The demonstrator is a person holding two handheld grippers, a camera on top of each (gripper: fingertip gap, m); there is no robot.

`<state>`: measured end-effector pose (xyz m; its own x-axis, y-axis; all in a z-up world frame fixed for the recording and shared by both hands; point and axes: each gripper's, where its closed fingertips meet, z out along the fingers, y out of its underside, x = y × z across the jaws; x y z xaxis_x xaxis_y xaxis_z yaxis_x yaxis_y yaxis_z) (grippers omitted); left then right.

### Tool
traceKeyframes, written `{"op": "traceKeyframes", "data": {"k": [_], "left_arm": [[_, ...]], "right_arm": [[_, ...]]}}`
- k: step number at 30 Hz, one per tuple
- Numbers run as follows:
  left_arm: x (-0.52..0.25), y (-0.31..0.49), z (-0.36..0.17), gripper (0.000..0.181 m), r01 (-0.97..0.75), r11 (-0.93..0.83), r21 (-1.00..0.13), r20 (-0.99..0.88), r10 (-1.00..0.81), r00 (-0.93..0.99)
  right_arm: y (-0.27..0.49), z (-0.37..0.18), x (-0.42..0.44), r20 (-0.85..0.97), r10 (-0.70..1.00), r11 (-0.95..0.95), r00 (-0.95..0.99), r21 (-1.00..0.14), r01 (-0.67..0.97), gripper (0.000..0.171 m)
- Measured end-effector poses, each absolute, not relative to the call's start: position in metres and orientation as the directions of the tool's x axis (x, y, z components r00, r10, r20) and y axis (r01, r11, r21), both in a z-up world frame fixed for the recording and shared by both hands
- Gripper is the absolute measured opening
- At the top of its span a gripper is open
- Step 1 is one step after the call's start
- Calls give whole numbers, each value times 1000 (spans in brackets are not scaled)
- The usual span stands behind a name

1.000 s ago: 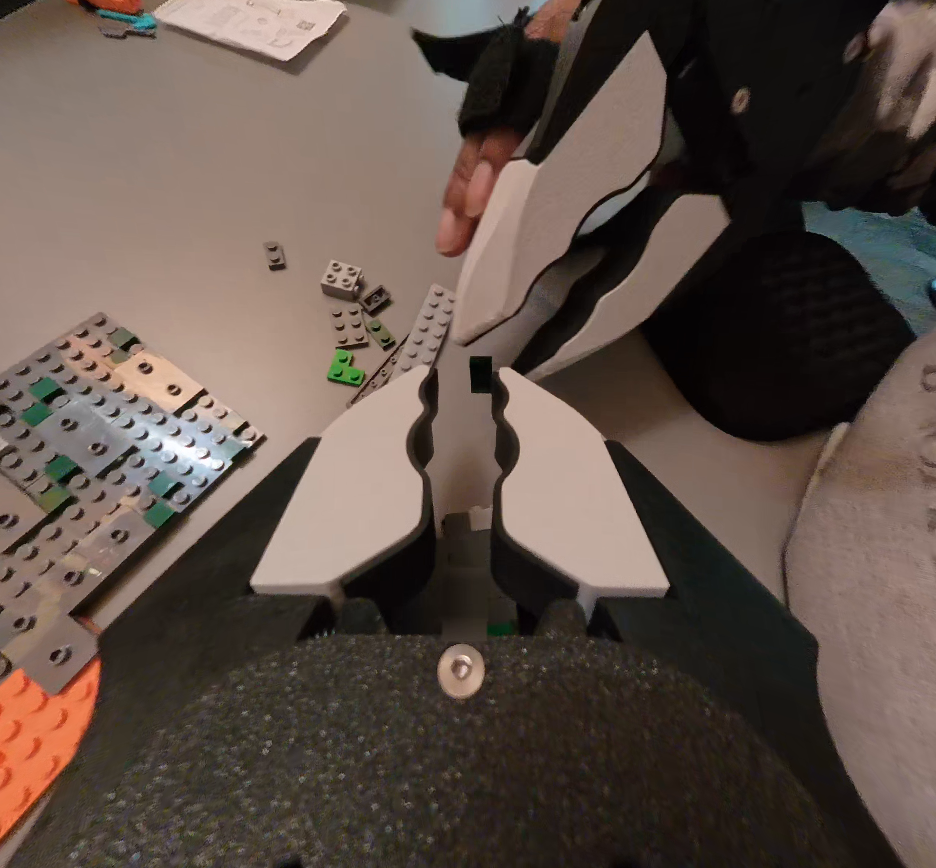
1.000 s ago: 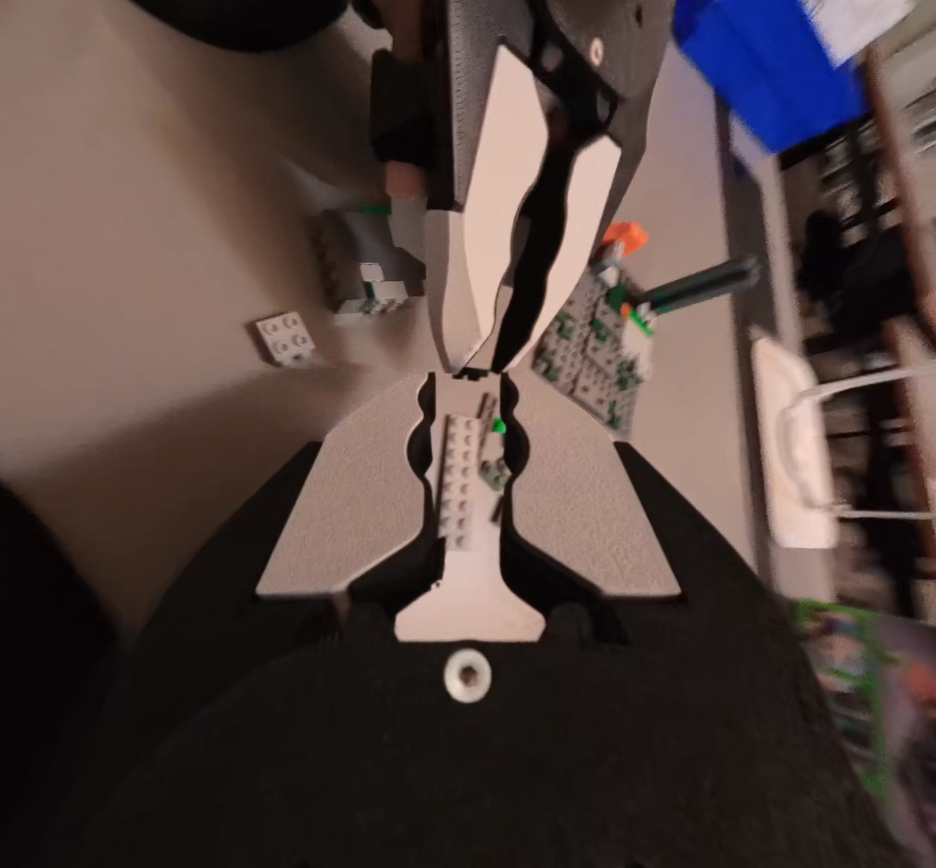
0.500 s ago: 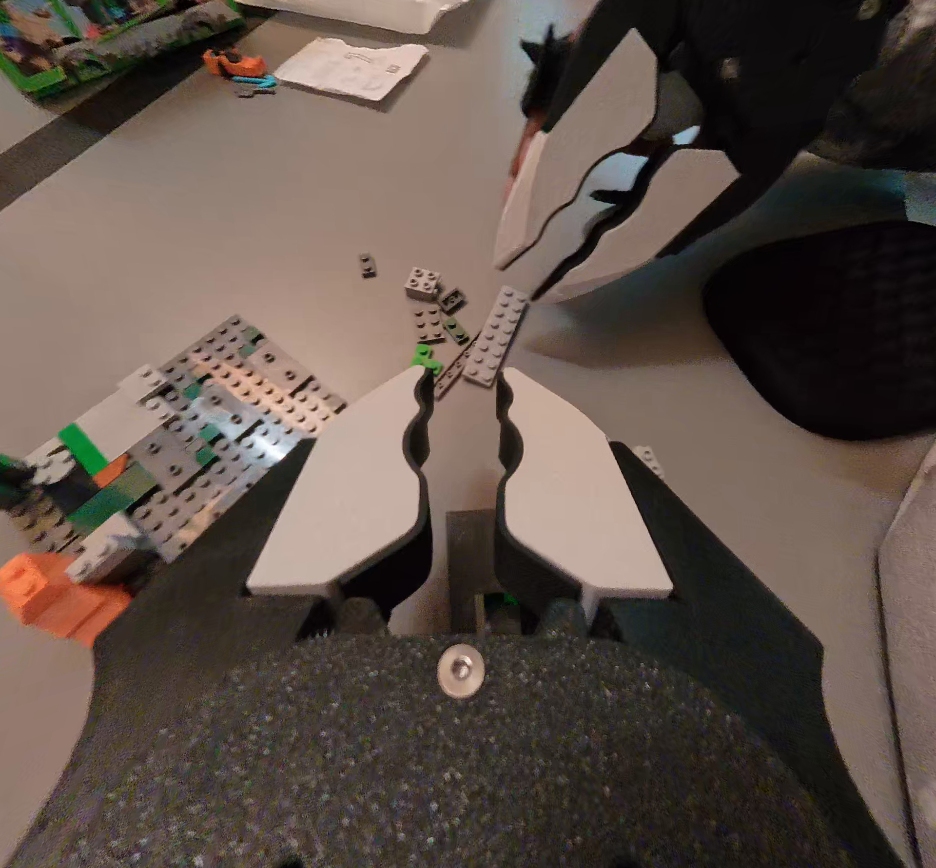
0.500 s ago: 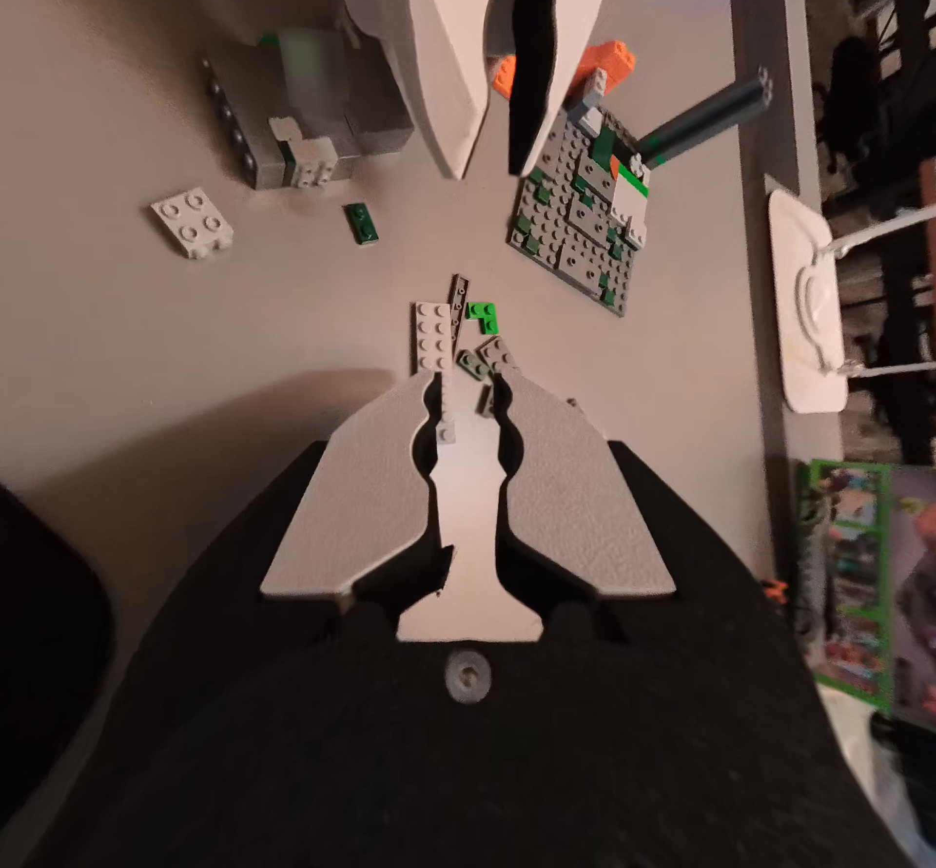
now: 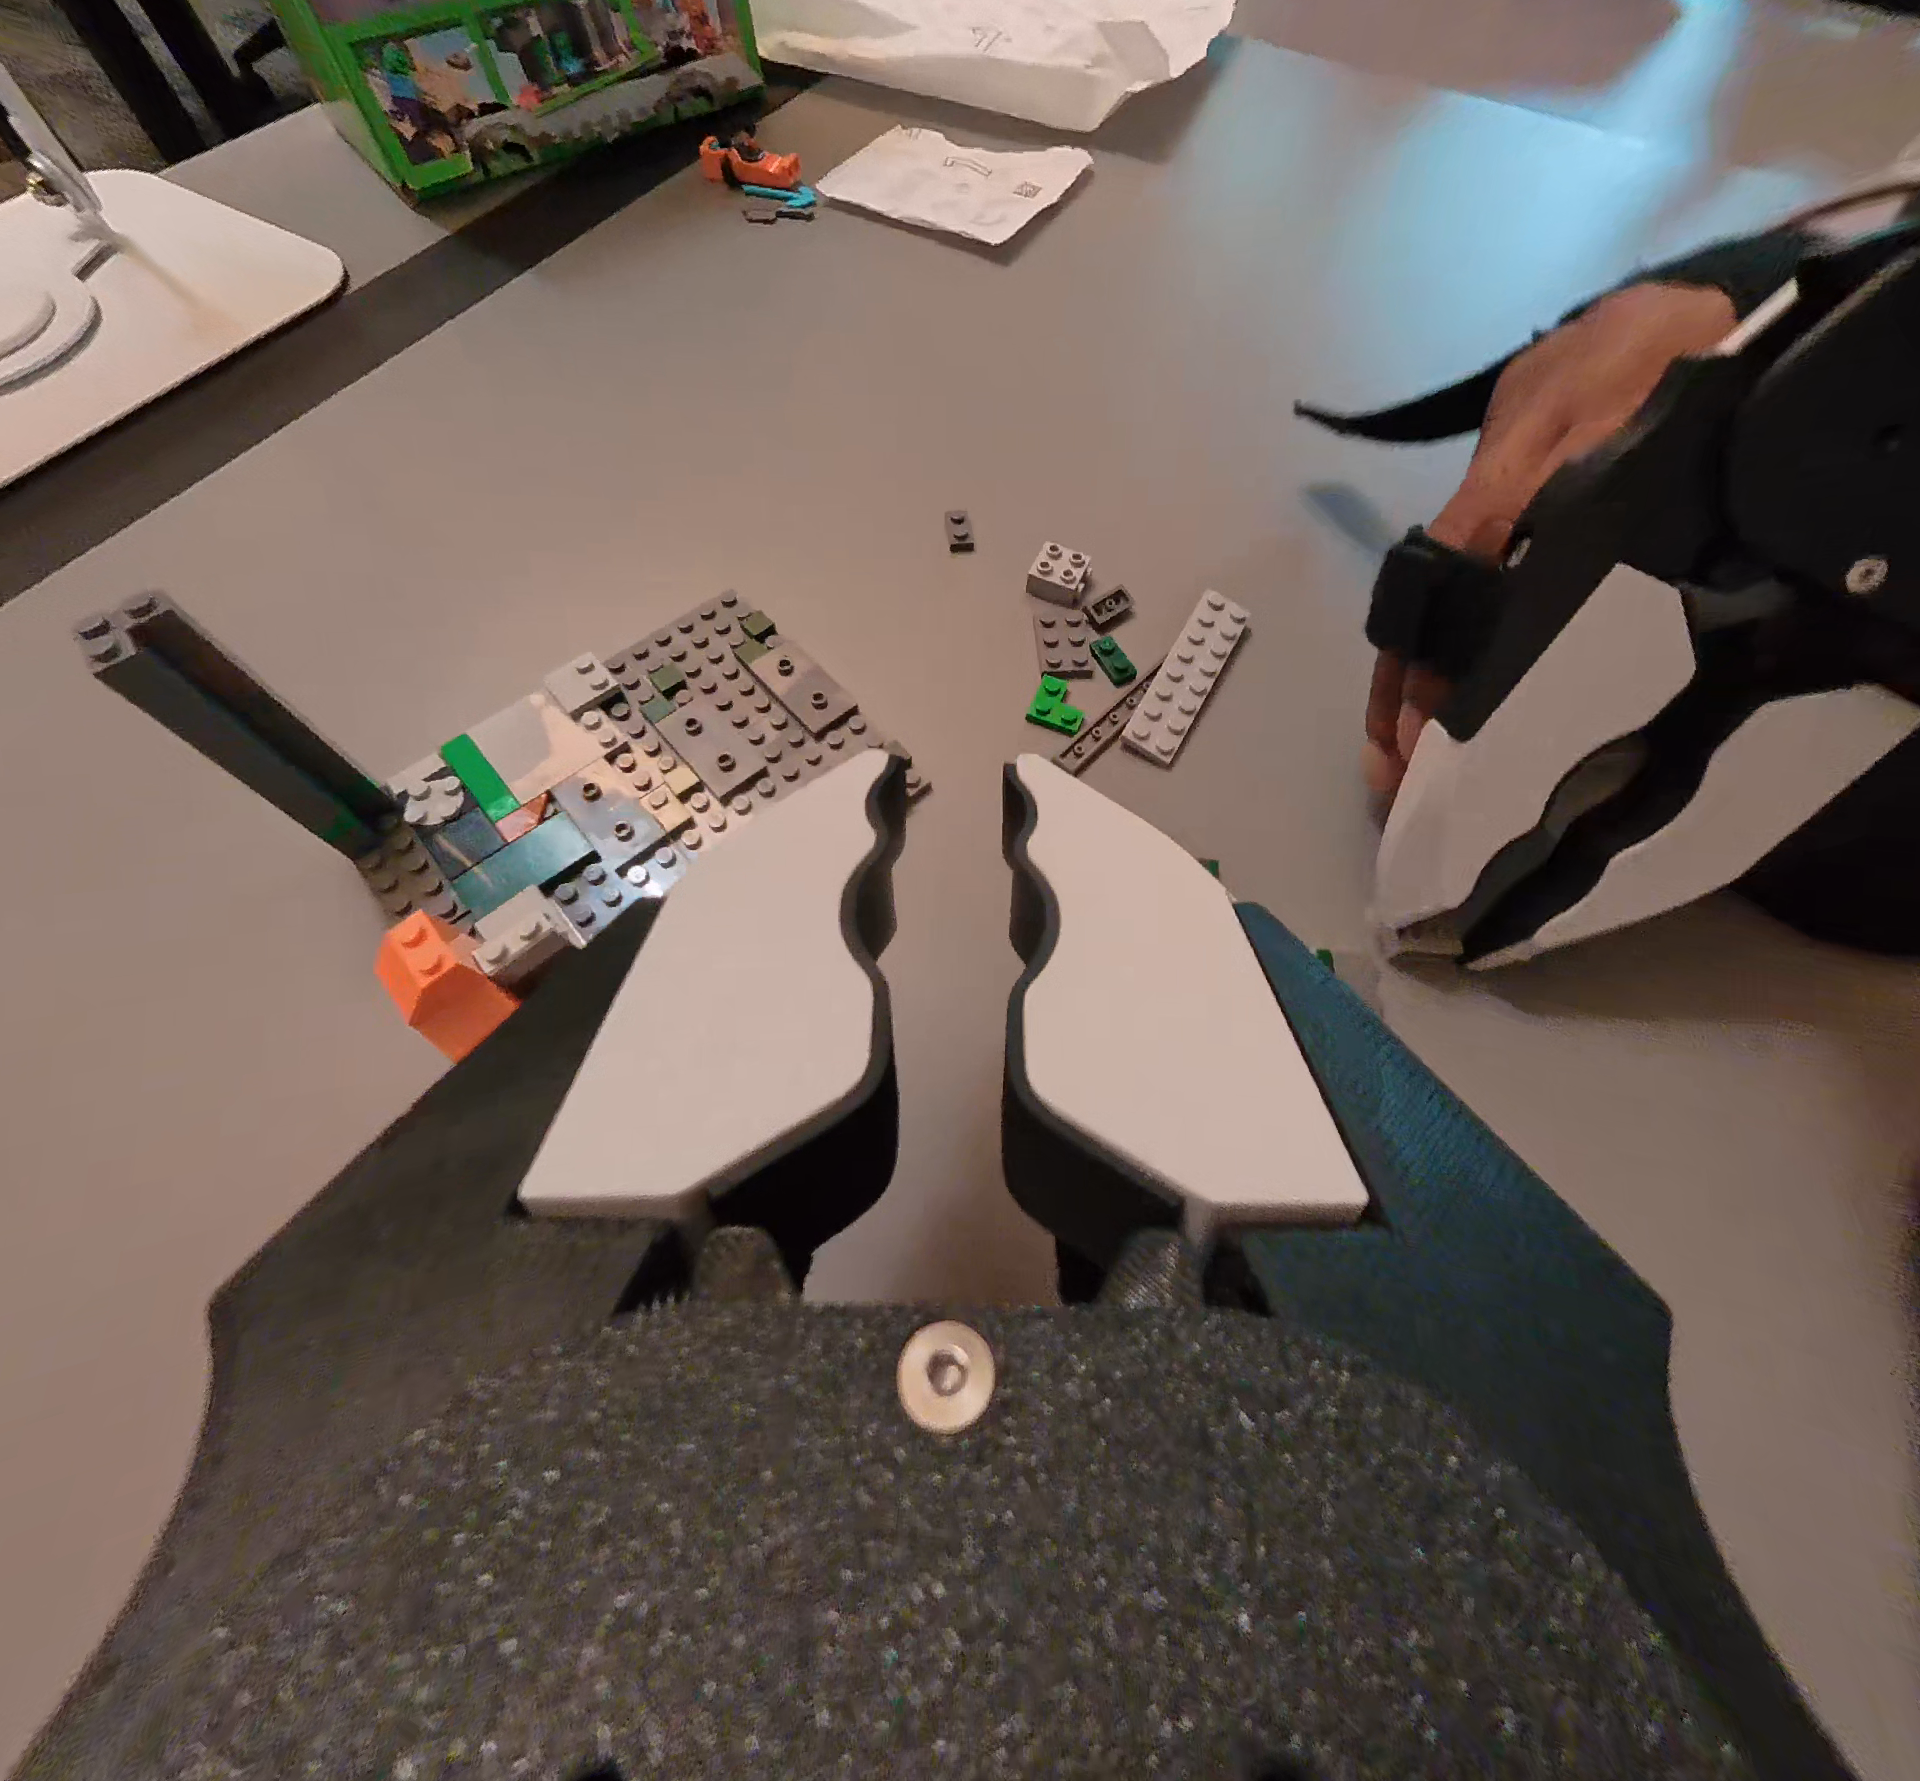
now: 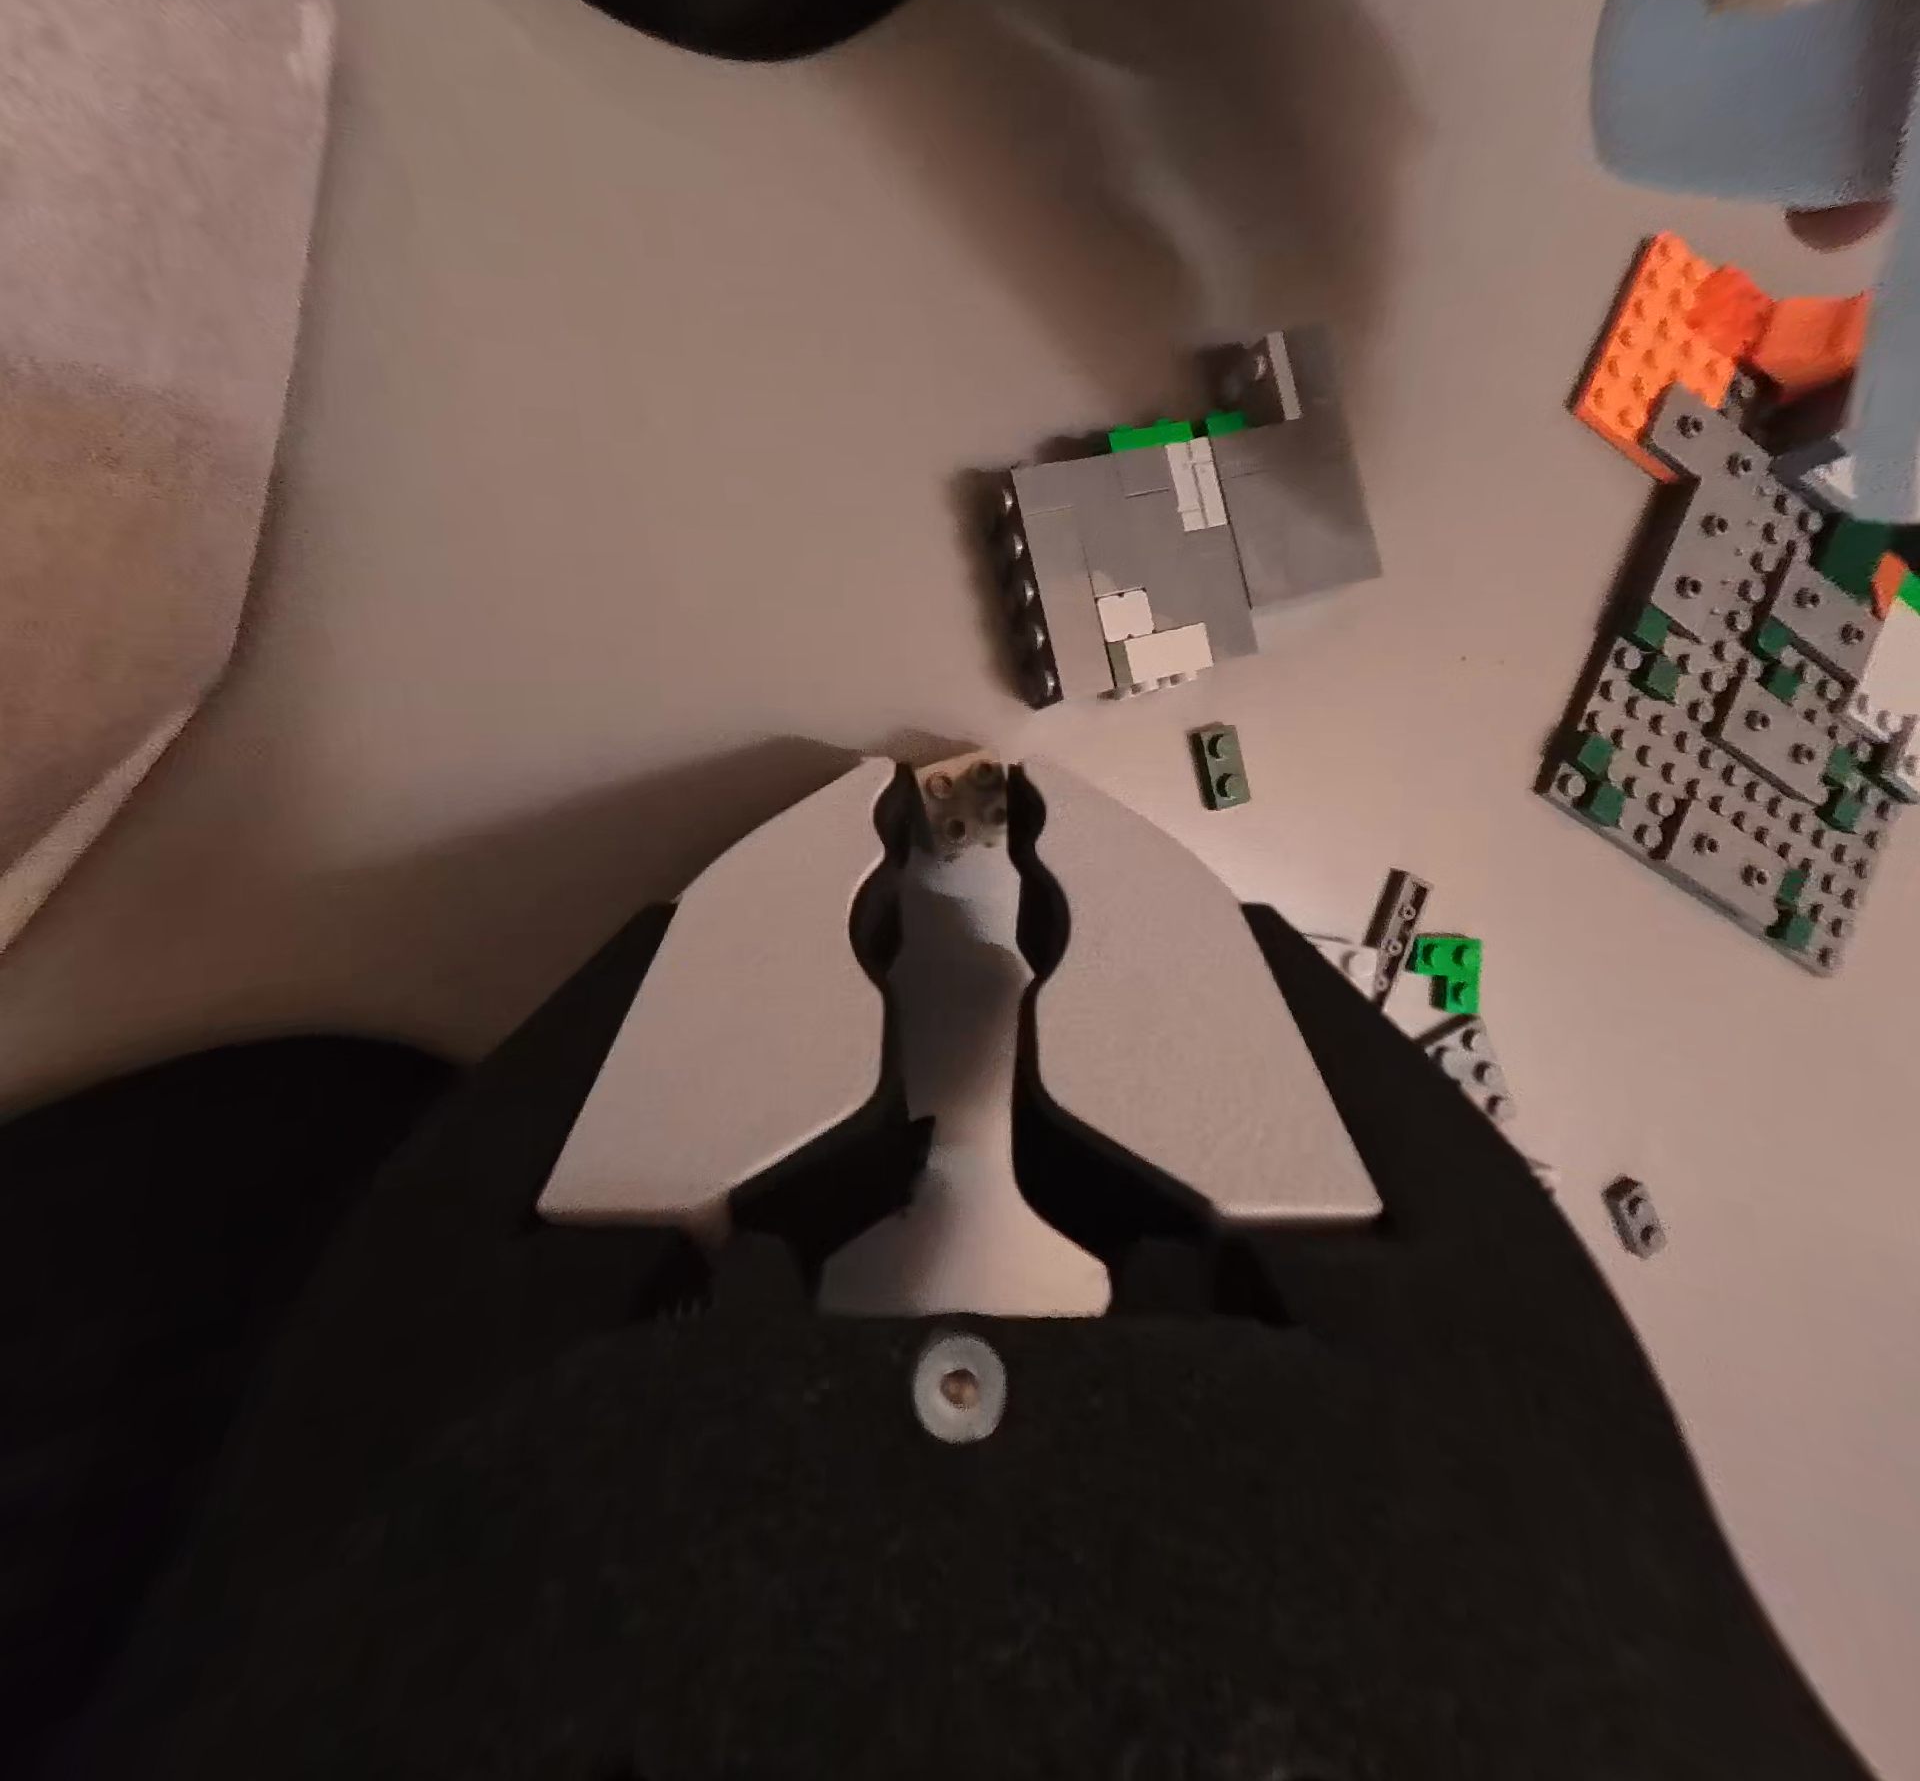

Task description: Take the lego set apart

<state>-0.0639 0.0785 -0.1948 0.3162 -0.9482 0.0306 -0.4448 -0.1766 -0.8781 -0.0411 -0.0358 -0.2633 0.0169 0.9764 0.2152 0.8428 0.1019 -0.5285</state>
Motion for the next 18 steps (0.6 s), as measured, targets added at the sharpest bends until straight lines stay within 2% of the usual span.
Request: {"op": "traceKeyframes", "data": {"k": [4, 7, 10, 12, 15, 18], "left_arm": [[-63, 75, -201, 17, -480, -145, -865, -8, -953, 302], [-62, 73, -202, 17, -486, -139, -863, -9, -957, 289], [-62, 72, -205, 16, -494, -137, -859, -12, -958, 285], [-62, 73, -207, 16, -496, -142, -857, -7, -958, 286], [-62, 74, -209, 16, -497, -151, -855, 3, -958, 286], [-63, 74, -211, 16, -504, -152, -850, 1, -958, 287]], "right_arm": [[4, -261, -10, 251, 964, 37, 92, -467, 884, 17], [35, -257, 14, 229, 957, -44, 180, -497, 866, 20], [38, -249, 10, 203, 967, -14, 153, -557, 830, 33], [30, -244, -9, 182, 978, 25, 105, -595, 803, 30], [17, -253, -36, 166, 986, 105, -8, -583, 806, 27], [17, -263, -49, 125, 991, 108, -44, -567, 817, 20]]}}
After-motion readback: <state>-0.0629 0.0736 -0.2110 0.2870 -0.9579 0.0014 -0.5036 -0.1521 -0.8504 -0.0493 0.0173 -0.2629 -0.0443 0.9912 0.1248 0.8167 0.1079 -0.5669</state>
